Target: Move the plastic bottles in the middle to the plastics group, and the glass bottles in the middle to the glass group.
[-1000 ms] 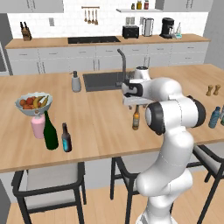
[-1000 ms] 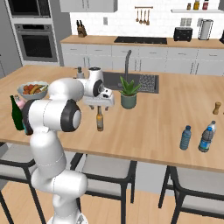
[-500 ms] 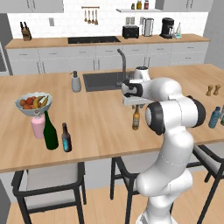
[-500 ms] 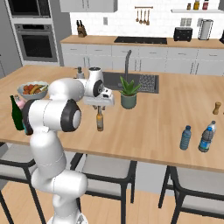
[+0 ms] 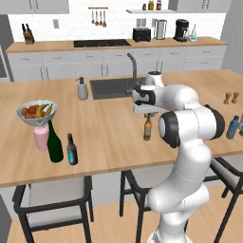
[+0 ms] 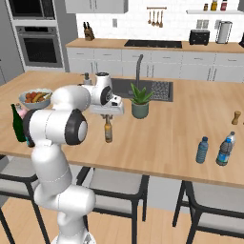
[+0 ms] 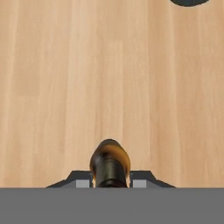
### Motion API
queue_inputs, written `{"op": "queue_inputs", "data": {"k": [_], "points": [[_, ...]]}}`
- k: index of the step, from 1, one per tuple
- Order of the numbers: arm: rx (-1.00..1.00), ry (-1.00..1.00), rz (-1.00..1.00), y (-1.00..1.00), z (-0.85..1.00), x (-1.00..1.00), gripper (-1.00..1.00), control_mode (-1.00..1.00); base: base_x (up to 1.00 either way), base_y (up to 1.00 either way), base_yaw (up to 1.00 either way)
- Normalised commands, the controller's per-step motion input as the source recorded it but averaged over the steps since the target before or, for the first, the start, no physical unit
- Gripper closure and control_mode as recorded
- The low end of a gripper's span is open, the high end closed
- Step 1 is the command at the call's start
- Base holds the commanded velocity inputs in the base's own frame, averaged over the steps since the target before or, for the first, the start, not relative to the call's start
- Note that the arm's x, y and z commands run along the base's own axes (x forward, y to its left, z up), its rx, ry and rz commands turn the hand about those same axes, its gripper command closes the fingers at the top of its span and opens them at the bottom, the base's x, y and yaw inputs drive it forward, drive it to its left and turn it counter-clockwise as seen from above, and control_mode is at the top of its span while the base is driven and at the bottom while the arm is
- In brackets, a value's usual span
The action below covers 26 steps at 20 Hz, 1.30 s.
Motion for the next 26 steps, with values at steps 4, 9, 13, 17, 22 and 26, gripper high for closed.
{"op": "queue_inputs", "data": {"k": [4,9,13,17,22,26], "points": [[0.0,-0.06,0.21,0.5,0.28,-0.46,1.0,-1.0,0.0,0.0,0.0],[0.0,-0.01,0.25,0.77,0.23,-0.4,1.0,-1.0,0.0,0.0,0.0],[0.0,0.0,0.25,0.86,0.17,-0.31,1.0,-1.0,0.0,0.0,0.0],[0.0,0.0,0.25,0.86,0.1,-0.25,1.0,-1.0,0.0,0.0,0.0],[0.0,0.0,0.26,0.83,0.02,-0.14,1.0,-1.0,0.0,0.0,0.0],[0.0,0.0,0.22,0.71,0.0,0.0,1.0,-1.0,0.0,0.0,0.0]]}}
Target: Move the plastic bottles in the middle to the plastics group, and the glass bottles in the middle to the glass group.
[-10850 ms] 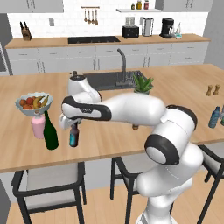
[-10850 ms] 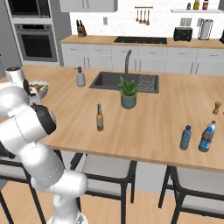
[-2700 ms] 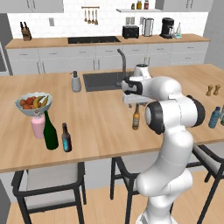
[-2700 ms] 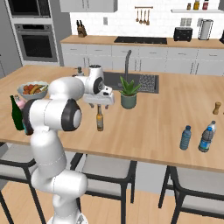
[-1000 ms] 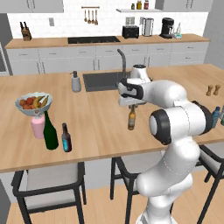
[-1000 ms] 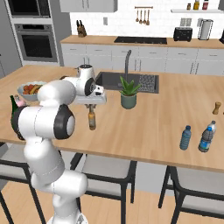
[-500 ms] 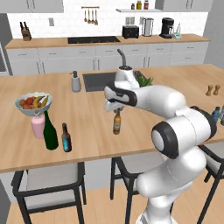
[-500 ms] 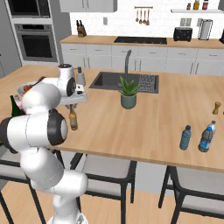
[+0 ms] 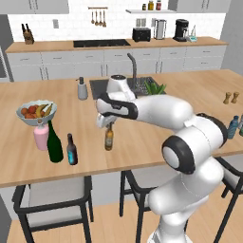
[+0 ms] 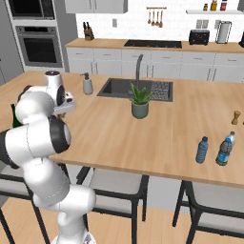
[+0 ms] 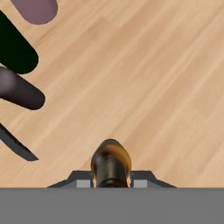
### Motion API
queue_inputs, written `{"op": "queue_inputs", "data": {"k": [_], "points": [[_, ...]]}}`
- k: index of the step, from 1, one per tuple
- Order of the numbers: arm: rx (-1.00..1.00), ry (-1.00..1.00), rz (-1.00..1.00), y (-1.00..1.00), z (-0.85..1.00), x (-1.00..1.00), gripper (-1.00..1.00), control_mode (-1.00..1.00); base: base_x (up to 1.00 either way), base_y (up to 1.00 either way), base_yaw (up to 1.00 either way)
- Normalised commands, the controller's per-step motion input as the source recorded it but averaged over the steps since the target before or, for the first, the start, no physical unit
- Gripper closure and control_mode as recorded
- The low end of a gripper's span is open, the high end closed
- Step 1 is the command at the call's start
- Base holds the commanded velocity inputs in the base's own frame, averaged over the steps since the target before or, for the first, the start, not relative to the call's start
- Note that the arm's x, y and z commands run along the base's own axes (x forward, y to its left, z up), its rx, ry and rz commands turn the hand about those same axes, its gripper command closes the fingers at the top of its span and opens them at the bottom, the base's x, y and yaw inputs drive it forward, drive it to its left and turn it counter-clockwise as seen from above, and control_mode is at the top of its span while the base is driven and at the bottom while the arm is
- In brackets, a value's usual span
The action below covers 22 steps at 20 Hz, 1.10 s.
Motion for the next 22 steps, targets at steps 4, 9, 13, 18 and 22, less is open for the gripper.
{"op": "queue_inputs", "data": {"k": [4,9,13,18,22], "points": [[0.0,0.0,0.19,0.63,0.0,0.0,1.0,-1.0,0.0,0.0,0.0],[0.0,-0.01,0.13,0.44,0.0,0.01,1.0,-1.0,0.0,0.0,0.0],[0.0,-0.02,0.08,0.37,-0.05,0.0,1.0,-1.0,0.0,0.0,0.0],[0.0,-0.07,0.03,0.31,-0.13,0.0,1.0,-1.0,0.0,0.0,0.0],[0.0,-0.08,0.0,0.27,-0.14,0.0,1.0,-1.0,0.0,0.0,0.0]]}}
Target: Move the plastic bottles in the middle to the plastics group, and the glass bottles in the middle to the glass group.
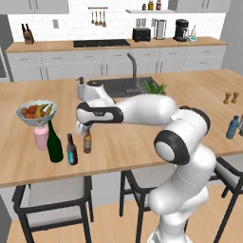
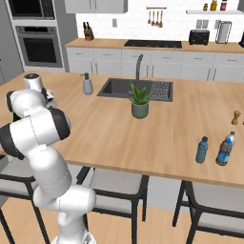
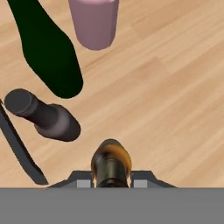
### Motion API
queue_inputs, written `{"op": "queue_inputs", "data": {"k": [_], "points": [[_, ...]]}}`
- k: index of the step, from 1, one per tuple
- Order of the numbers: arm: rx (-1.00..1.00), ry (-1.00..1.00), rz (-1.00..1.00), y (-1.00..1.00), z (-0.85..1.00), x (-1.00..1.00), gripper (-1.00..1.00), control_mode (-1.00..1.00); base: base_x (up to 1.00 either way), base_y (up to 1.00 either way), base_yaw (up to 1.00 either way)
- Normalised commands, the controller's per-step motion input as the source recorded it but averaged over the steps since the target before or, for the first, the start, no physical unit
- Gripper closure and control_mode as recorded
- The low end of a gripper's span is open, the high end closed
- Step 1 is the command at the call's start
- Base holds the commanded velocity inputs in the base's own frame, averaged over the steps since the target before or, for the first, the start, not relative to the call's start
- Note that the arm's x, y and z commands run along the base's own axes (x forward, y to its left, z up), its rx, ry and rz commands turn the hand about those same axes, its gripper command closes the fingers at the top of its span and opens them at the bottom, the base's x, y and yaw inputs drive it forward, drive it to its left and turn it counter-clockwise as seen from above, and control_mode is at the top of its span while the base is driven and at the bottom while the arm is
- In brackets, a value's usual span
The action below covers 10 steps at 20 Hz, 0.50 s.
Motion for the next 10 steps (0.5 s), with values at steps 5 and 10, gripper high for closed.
{"op": "queue_inputs", "data": {"k": [5,10], "points": [[0.0,-0.03,0.0,0.26,-0.2,-0.02,1.0,-1.0,0.0,0.0,0.0],[0.0,0.0,0.0,0.11,-0.17,0.0,1.0,-1.0,0.0,0.0,0.0]]}}
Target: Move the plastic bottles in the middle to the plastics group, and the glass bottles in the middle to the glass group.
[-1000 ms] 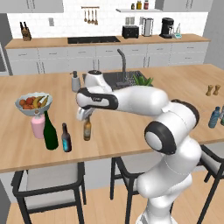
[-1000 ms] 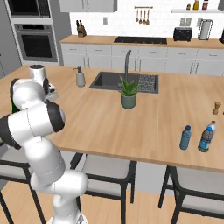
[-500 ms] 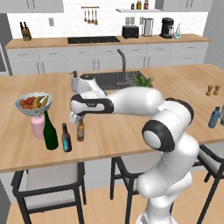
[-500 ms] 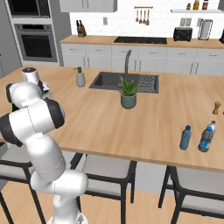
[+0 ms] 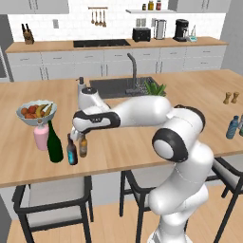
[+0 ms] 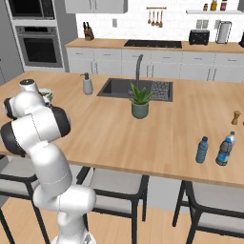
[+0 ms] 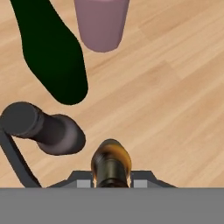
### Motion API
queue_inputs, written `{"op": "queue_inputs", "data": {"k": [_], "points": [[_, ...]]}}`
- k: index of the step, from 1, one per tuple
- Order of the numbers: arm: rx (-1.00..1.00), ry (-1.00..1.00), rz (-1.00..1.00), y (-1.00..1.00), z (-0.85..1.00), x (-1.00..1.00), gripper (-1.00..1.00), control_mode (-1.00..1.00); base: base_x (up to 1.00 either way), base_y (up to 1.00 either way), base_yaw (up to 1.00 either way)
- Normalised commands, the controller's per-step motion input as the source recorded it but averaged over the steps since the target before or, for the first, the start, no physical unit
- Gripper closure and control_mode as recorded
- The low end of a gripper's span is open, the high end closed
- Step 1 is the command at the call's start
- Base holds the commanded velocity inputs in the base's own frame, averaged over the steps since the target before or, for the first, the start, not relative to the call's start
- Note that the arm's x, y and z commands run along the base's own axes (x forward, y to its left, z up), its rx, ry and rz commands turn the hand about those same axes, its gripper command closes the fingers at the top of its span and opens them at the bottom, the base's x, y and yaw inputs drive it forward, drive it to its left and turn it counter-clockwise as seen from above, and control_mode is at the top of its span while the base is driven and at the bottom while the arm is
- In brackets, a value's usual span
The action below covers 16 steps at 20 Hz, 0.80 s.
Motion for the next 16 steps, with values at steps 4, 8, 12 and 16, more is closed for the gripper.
{"op": "queue_inputs", "data": {"k": [4,8,12,16], "points": [[0.0,0.0,0.0,0.0,-0.23,-0.02,1.0,-1.0,0.0,0.0,0.0],[0.0,0.0,0.0,0.0,-0.22,0.0,1.0,-1.0,0.0,0.0,0.0],[0.0,0.0,0.0,0.01,-0.16,0.0,1.0,-1.0,0.0,0.0,0.0],[0.0,0.0,0.0,0.03,-0.19,-0.01,-1.0,-1.0,0.0,0.0,0.0]]}}
